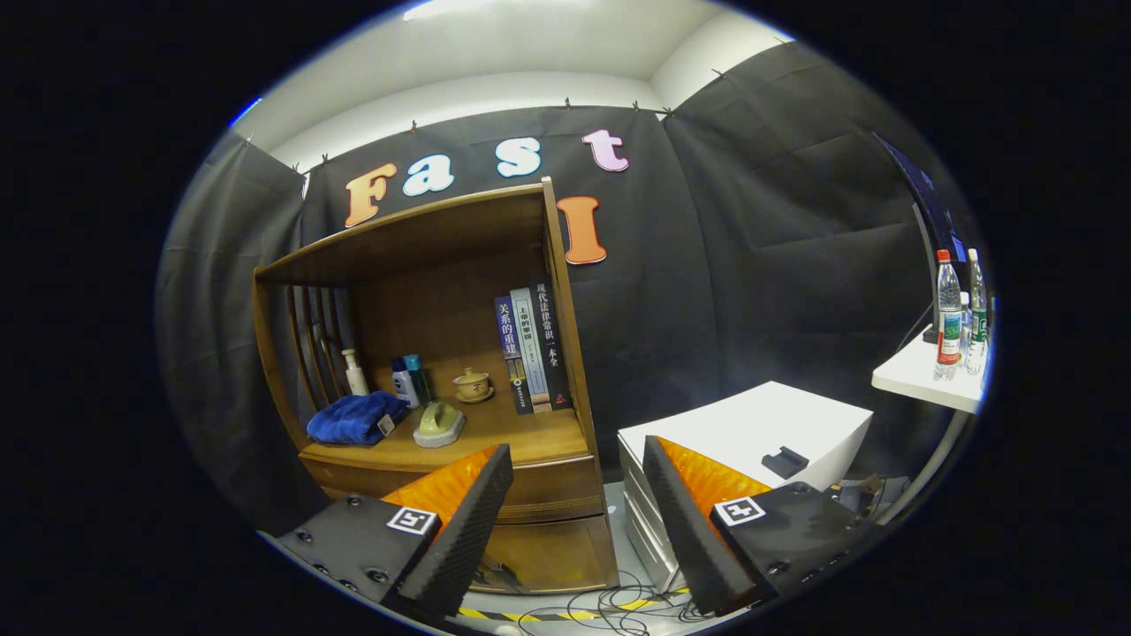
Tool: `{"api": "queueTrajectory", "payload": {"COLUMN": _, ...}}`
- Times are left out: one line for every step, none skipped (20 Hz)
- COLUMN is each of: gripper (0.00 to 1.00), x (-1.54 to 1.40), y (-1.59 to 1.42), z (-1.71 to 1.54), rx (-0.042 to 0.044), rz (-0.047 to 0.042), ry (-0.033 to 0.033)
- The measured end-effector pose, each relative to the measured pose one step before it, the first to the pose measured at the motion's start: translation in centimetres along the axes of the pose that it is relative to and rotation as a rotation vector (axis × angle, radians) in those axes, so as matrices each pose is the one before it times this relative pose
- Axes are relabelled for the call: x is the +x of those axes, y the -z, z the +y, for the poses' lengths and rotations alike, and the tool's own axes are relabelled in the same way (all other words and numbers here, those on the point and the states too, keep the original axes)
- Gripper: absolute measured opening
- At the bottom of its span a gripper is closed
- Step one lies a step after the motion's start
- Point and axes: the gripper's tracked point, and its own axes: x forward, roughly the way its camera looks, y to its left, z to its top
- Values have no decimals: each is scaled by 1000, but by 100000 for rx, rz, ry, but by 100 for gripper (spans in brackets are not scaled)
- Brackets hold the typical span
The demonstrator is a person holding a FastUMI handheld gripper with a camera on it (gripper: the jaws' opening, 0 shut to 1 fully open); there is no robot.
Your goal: Pull open the drawer, take out the items inside it, and place them on the countertop above the cabinet.
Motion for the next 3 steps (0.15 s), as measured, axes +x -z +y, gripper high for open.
{"api": "queueTrajectory", "payload": {"gripper": 98, "x": -53, "y": 57, "z": -67, "rx": 622, "rz": -5, "ry": 5}}
{"api": "queueTrajectory", "payload": {"gripper": 98, "x": 68, "y": -48, "z": -166, "rx": 283, "rz": 36, "ry": 373}}
{"api": "queueTrajectory", "payload": {"gripper": 98, "x": 46, "y": 43, "z": -125, "rx": 68, "rz": 121, "ry": 353}}
